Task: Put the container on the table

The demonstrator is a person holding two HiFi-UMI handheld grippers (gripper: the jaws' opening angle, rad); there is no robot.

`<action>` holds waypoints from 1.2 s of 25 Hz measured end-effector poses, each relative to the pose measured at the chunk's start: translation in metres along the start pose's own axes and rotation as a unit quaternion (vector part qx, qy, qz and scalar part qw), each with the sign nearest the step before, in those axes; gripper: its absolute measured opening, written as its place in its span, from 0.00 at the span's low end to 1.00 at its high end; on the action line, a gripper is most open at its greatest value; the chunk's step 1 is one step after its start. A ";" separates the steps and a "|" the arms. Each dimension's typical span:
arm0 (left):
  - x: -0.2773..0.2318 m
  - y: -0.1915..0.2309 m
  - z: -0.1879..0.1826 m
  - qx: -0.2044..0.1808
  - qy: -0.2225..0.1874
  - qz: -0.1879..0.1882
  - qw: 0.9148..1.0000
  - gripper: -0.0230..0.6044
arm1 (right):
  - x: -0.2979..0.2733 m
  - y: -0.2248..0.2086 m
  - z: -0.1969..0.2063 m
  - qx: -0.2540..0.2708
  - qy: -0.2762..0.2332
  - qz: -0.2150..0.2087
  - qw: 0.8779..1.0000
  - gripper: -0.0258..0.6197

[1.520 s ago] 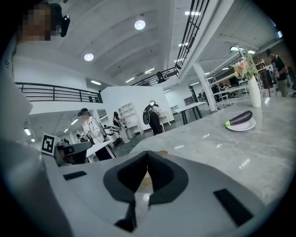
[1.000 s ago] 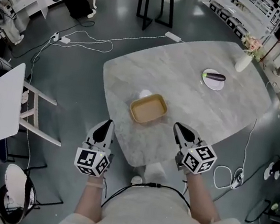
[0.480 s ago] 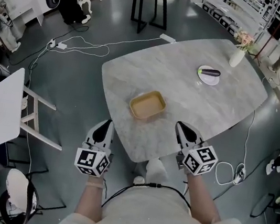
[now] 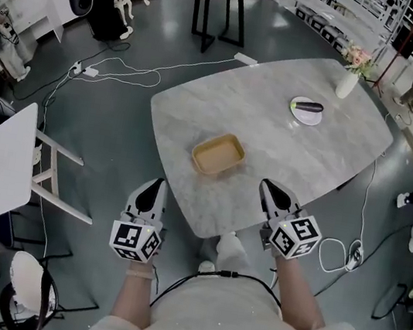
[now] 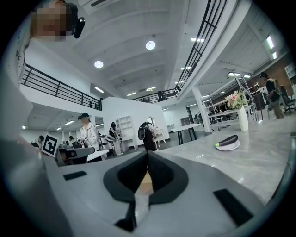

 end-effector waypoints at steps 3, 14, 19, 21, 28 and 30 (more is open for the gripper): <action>0.002 0.000 0.001 0.001 -0.001 0.001 1.000 0.05 | 0.002 0.003 -0.002 0.002 -0.003 0.001 1.000 0.05; 0.006 -0.002 0.000 0.001 -0.003 0.002 1.000 0.05 | 0.009 0.004 -0.005 0.006 -0.013 0.009 1.000 0.05; 0.008 -0.001 0.002 0.002 -0.004 0.002 1.000 0.05 | 0.010 0.007 -0.003 0.005 -0.011 0.008 1.000 0.05; 0.008 -0.001 0.004 0.004 -0.004 0.001 1.000 0.05 | 0.010 0.007 -0.002 0.005 -0.010 0.008 1.000 0.05; 0.006 0.001 0.004 0.006 -0.002 0.000 1.000 0.05 | 0.008 0.006 -0.002 0.004 -0.006 0.007 1.000 0.05; 0.005 0.002 0.003 0.007 -0.002 0.000 1.000 0.05 | 0.007 0.007 -0.002 0.003 -0.005 0.007 1.000 0.05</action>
Point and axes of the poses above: the fingertips, and each gripper's own axes: x backward along the fingers, y to its left, z out of its underside, the point moved 6 cm from there along x, backward along the fingers, and after that the axes turned 12 degrees about x, right-handed, at the moved point
